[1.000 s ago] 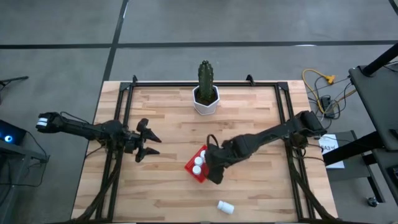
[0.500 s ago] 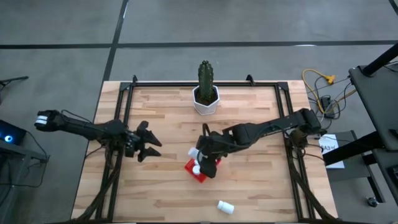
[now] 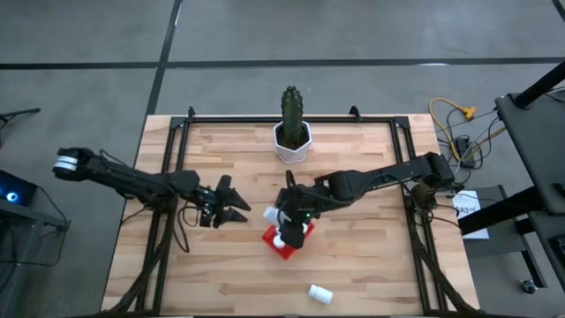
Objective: Pick and place pill bottles into a basket
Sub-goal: Put the white pill bottle into the red bin
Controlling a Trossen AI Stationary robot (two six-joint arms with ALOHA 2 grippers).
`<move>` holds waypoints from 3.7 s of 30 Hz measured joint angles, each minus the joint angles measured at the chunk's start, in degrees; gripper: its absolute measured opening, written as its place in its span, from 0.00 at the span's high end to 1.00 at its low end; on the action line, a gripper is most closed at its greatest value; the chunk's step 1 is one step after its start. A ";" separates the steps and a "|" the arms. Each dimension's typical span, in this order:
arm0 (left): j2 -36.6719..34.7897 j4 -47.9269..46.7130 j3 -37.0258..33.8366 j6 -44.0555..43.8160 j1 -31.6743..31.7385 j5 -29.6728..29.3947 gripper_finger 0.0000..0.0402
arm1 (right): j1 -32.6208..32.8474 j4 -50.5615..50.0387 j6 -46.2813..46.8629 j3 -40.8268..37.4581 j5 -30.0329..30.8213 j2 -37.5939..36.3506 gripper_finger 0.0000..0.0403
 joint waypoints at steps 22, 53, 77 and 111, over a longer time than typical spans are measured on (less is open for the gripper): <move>5.08 -13.18 13.23 0.56 -1.12 -8.68 0.27 | 0.00 -0.16 -0.69 -0.07 -1.13 0.03 0.61; 15.26 -11.81 21.17 8.54 -6.12 -8.47 0.26 | -0.28 0.49 -5.41 -0.09 -3.85 0.03 0.61; 17.59 -29.16 32.19 2.63 -8.20 -8.93 0.34 | -0.26 0.34 -6.85 -0.09 -5.37 0.14 0.61; 17.56 -29.21 31.68 0.98 -7.87 -11.31 0.35 | -0.26 1.59 -9.22 -0.09 -8.07 0.14 0.61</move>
